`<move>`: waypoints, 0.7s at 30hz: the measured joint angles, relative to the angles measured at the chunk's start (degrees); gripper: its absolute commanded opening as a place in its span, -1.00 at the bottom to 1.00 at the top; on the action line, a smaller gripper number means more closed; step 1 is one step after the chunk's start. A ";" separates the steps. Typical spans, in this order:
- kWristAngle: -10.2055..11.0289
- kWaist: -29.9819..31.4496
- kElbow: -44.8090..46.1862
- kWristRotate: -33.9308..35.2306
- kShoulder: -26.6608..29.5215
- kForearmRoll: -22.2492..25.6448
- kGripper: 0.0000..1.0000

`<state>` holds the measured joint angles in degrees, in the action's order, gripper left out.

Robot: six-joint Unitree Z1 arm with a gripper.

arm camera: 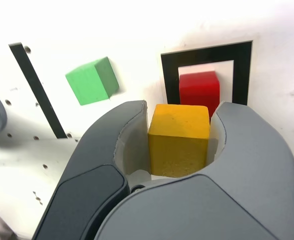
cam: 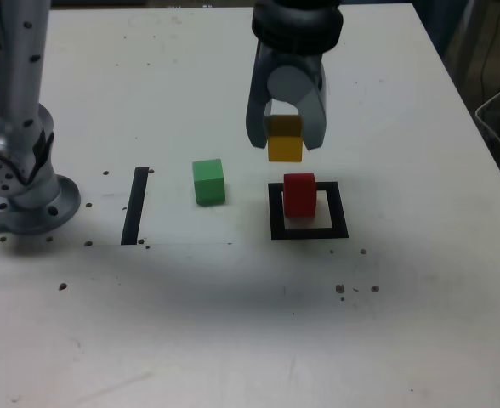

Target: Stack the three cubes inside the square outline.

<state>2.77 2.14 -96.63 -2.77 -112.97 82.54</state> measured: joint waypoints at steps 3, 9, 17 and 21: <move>-0.68 -0.02 0.19 0.35 -1.09 -0.25 -0.68; -0.90 -0.06 0.18 0.71 -2.46 -0.71 -0.68; -1.25 -0.15 -0.22 0.72 -3.88 -1.90 -0.65; -1.47 -0.53 -0.11 0.73 -4.30 -2.19 -0.59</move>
<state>1.30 1.61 -96.74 -2.04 -117.27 80.35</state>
